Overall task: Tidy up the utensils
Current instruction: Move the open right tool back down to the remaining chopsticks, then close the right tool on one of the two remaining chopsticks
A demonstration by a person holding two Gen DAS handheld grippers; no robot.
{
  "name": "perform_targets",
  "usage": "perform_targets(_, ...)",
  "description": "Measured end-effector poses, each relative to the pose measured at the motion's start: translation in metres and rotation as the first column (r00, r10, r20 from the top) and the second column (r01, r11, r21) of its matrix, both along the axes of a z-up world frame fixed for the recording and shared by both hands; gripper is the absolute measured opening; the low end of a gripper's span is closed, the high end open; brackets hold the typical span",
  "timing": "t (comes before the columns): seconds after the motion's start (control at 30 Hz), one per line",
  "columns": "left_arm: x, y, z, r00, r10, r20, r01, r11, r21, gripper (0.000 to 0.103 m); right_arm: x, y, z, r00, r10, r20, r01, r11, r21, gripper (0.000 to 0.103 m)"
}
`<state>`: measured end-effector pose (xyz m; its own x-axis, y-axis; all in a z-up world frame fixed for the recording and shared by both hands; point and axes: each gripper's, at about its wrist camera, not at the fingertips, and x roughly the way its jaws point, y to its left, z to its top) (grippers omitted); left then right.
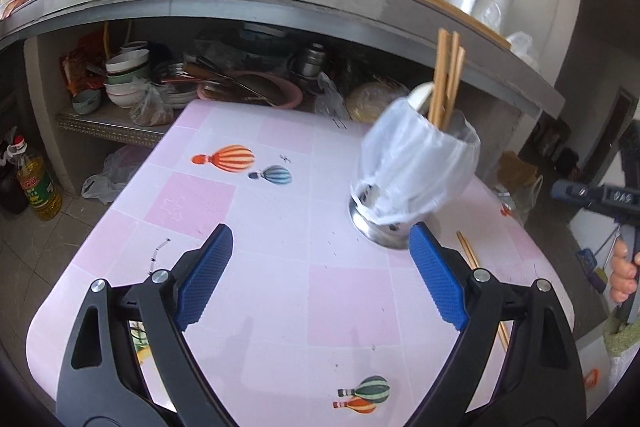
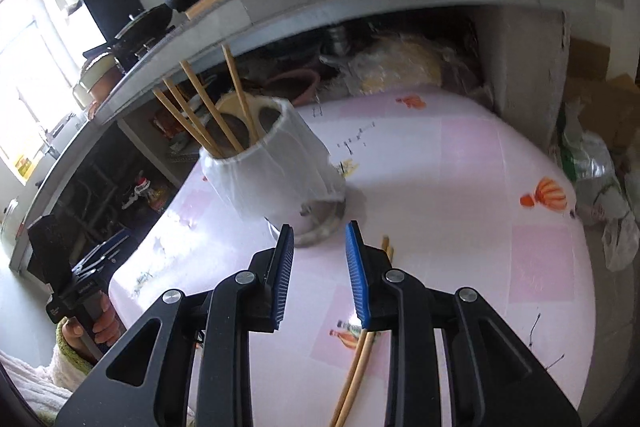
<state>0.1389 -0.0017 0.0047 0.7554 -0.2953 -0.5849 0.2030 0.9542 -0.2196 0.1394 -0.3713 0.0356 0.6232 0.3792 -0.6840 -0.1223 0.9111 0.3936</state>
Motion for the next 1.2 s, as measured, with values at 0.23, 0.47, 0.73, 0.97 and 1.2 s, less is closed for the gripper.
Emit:
perform_targets(0.23, -0.008, -0.039, -0.025, 0.994, -0.082, -0.073, 0.086, 0.995, 0.053, 0.086, -0.007, -0.002, -0.091, 0.983, -0.046, -0.175, 0.05, 0.999, 0.02, 0.019)
perform_targets(0.47, -0.013, -0.067, -0.038, 0.984, -0.136, -0.112, 0.145, 0.986, 0.083, 0.086, -0.002, -0.001, -0.121, 0.974, -0.038, -0.225, 0.047, 0.998, 0.035, 0.013)
perform_targets(0.73, -0.012, -0.078, -0.04, 0.98, -0.157, -0.119, 0.17, 0.98, 0.102, 0.086, 0.007, 0.007, -0.126, 0.971, -0.022, -0.239, 0.023, 1.0, 0.003, 0.009)
perform_targets(0.97, -0.012, -0.079, -0.04, 0.979, -0.16, -0.123, 0.173, 0.979, 0.105, 0.086, 0.009, 0.008, -0.131, 0.967, -0.025, -0.253, 0.021, 1.0, -0.019, 0.007)
perform_targets(1.2, -0.011, -0.078, -0.04, 0.979, -0.16, -0.123, 0.173, 0.98, 0.102, 0.086, 0.011, 0.011, -0.13, 0.966, -0.04, -0.256, 0.022, 0.997, -0.074, 0.007)
